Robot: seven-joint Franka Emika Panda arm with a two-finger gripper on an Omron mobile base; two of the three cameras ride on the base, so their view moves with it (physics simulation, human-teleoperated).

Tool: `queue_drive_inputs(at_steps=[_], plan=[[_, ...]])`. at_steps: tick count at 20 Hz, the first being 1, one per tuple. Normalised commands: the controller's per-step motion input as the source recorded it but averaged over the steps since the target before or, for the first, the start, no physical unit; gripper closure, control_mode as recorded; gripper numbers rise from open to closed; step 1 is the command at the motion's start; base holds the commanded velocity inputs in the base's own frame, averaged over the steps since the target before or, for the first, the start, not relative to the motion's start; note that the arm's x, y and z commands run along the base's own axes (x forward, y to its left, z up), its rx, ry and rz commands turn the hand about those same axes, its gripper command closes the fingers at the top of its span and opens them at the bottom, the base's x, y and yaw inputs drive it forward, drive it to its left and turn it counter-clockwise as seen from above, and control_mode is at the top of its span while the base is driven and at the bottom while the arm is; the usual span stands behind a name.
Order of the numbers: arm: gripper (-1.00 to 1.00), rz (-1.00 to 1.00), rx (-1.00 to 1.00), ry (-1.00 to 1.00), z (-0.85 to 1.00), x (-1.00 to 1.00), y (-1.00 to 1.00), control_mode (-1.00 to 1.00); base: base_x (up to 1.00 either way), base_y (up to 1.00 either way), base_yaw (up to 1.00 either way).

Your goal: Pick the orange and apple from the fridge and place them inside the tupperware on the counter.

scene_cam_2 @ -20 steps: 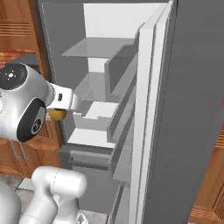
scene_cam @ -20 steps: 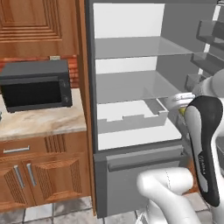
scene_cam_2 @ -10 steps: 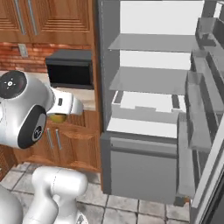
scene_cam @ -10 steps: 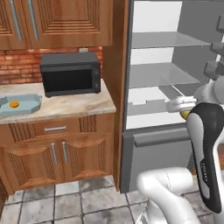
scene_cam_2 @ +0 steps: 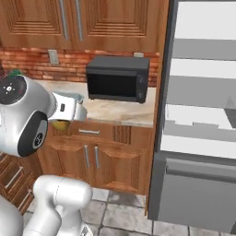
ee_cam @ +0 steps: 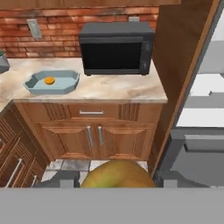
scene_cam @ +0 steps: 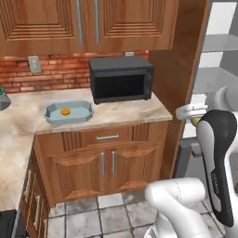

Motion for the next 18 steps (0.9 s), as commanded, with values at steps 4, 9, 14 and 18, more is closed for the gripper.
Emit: queue_drive_inputs(at_steps=[4,9,14,18], plan=[[1.0,0.0,0.0,0.0,0.0,0.0,0.0,1.0,0.91,0.89,0.03],[1.0,0.0,0.0,0.0,0.0,0.0,0.0,1.0,0.96,0.58,0.04],[1.0,0.0,0.0,0.0,0.0,0.0,0.0,1.0,0.56,0.13,0.03],[1.0,0.0,0.0,0.0,0.0,0.0,0.0,1.0,0.2,0.32,0.02]])
